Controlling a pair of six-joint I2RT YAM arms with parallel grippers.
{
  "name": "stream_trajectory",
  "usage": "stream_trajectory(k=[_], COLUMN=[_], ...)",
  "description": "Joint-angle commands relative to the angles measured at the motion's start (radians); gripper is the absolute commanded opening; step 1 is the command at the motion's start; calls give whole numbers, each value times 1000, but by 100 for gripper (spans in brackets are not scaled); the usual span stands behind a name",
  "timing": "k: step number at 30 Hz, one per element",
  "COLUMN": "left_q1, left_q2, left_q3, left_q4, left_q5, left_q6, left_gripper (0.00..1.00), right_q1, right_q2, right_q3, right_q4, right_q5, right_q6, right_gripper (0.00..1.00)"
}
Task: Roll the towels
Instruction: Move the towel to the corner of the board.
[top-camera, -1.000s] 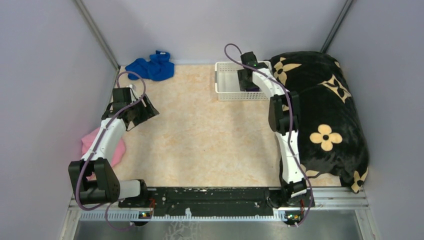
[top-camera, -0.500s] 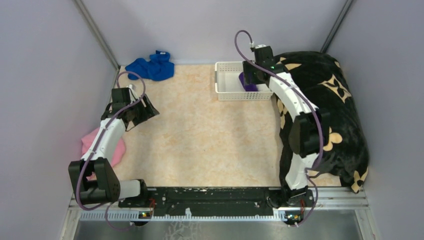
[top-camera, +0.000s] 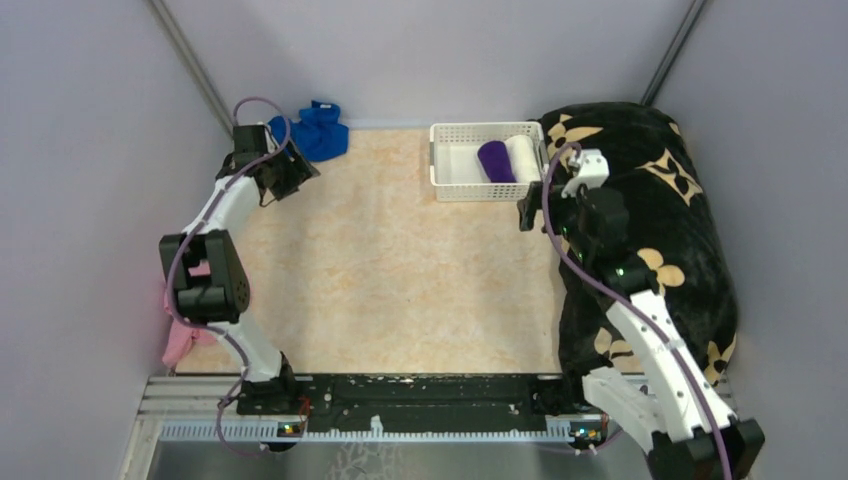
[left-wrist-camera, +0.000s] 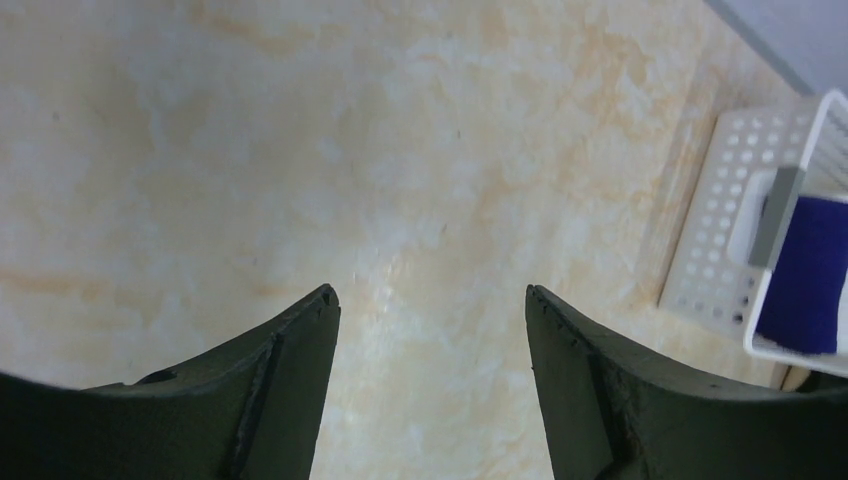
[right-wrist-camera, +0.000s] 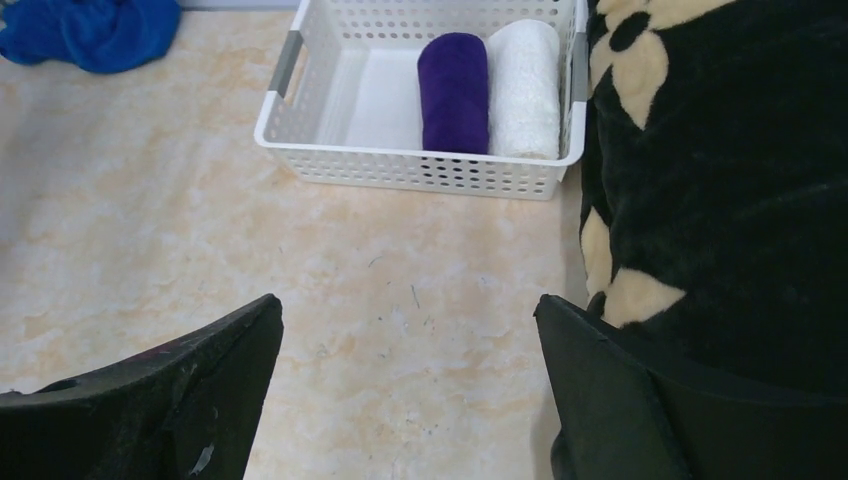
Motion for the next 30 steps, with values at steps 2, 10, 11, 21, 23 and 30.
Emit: stream_trajectory(k=[2,10,11,21,23,30], left_q1=[6,11,11,19,17,-36], left_q2=[247,597,631,818,777,383], left_q3=[237,572,610,745,677,242], left_q4=[99,183,182,223,250,289], left_q5=[-48,-164,-171,-104,-38,27], left_q6=[-71,-33,-31,-99,-96,-98], left_gripper=[74,71,70,31,16,0], right_q1=[-10,-9,-9,-9,-9,-9], right_q2=[-173,-209,-207,-192,-186,-141], right_q3=[-167,-213,-213,-217,-220,-211], right_q4=[146,134,129,102,103,84], right_q5=[-42,-114,-114,-132,-142,-206], right_q6=[65,79,74,64,65,84], right_gripper=[97,97,97,95,95,93])
